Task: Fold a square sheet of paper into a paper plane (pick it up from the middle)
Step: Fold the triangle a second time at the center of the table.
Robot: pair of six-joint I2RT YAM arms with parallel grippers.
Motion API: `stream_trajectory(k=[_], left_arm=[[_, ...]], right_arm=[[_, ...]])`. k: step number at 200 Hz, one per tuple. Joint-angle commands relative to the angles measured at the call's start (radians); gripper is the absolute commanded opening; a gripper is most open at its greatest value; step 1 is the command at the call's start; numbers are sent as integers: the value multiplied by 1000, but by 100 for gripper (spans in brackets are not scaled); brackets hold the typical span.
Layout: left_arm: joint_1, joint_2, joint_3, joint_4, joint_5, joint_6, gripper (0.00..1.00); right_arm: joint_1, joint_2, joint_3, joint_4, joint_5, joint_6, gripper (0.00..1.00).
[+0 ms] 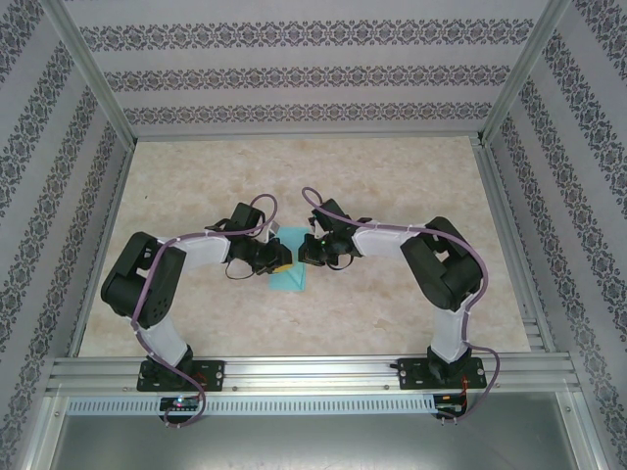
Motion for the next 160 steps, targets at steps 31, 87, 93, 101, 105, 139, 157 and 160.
stream_trajectory(k=[31,87,93,101,105,139,157,160], left_arm=[[-11,39,36,15,22,34,18],[-12,58,43,17,33,40,18],[-13,59,44,16,34,42,18],[-12,60,44,15,35,43,18],[-13,60,46,15,37,43,18],[-12,54,46,20,43,43,19],[-13,47,46,20,44,43,20],[-12,45,45,19,44,42,20]], right_arm=[[-2,30,44,-21,39,-36,6],[-9,34,54,-38,55,-42,7],[-9,34,55,-37,56,-42,7],[-10,36,55,-38,57,-42,7],[-10,36,55,-40,59,-42,7],[-10,38,58,-41,62,-43,7],[-12,38,59,-41,65,-44,7],[-12,37,59,-42,67,-44,7]])
